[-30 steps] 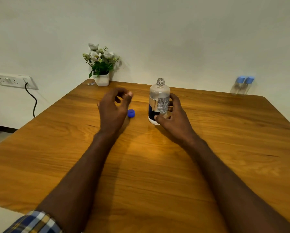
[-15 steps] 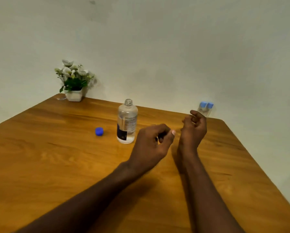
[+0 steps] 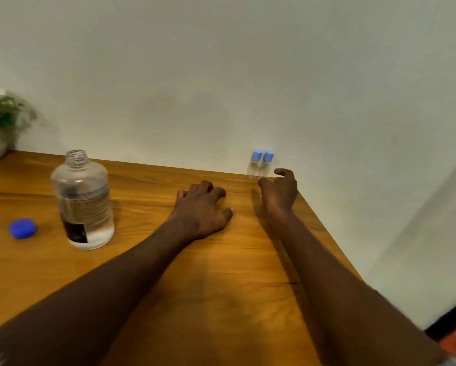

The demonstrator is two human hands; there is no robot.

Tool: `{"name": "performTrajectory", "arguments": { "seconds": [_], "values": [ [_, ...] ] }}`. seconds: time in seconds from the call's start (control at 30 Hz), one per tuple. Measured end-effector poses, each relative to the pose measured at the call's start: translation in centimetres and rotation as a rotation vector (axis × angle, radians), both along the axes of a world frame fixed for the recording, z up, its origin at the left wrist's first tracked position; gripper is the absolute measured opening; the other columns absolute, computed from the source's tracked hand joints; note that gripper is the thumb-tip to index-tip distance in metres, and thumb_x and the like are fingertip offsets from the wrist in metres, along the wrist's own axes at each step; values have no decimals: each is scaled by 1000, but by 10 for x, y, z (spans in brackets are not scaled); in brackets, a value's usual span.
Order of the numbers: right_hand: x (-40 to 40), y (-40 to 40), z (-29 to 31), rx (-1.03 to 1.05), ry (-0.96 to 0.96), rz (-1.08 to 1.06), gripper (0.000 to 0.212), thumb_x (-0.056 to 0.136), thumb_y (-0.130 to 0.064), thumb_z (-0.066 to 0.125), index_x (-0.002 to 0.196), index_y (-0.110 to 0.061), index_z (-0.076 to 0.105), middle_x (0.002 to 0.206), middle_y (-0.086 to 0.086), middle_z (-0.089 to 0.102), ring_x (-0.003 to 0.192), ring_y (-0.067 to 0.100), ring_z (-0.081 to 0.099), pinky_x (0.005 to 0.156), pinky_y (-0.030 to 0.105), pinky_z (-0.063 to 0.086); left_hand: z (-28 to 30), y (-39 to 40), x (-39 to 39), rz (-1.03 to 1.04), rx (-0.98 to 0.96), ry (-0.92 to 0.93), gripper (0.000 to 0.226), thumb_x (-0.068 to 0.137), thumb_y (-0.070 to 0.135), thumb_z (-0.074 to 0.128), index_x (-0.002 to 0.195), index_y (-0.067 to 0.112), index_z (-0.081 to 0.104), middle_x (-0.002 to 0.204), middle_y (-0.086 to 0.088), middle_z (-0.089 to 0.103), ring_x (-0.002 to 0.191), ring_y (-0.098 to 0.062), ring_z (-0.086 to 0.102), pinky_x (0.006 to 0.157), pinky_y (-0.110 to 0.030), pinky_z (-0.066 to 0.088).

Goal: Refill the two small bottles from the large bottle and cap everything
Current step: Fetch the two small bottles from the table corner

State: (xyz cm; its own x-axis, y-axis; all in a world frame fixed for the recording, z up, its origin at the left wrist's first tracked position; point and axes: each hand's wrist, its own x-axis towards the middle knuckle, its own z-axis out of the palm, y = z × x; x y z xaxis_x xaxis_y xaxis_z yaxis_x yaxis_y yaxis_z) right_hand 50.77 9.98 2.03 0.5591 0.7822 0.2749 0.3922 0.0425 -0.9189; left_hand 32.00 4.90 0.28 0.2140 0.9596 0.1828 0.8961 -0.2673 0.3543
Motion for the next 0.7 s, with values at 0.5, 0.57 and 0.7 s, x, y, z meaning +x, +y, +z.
{"name": "performTrajectory", "arguments": {
  "seconds": [0.5, 0.57, 0.7],
  "values": [
    [-14, 66, 13, 76, -537, -128, 50, 92, -45, 76, 131, -16, 64, 128, 8, 53, 106, 27, 64, 77, 32, 48, -2, 6, 0, 8, 27, -1, 61, 97, 69, 46, 150, 39, 45, 159, 3, 37, 149, -22, 32, 117, -49, 24],
    [-14, 70, 12, 82, -536, -126, 46, 92, -42, 77, 127, -15, 66, 126, 8, 54, 104, 26, 66, 76, 31, 49, -2, 6, 0, 5, 31, -5, 60, 97, 69, 46, 149, 39, 45, 158, 3, 38, 148, -22, 32, 116, -49, 24],
    [-15, 71, 9, 138, -539, -86, 37, 92, -36, 78, 123, -16, 70, 124, 7, 57, 98, 23, 67, 73, 27, 48, -2, 6, -1, -1, 28, -7, 60, 97, 69, 47, 149, 38, 45, 158, 3, 38, 148, -22, 32, 117, -49, 24]
  ]
}}
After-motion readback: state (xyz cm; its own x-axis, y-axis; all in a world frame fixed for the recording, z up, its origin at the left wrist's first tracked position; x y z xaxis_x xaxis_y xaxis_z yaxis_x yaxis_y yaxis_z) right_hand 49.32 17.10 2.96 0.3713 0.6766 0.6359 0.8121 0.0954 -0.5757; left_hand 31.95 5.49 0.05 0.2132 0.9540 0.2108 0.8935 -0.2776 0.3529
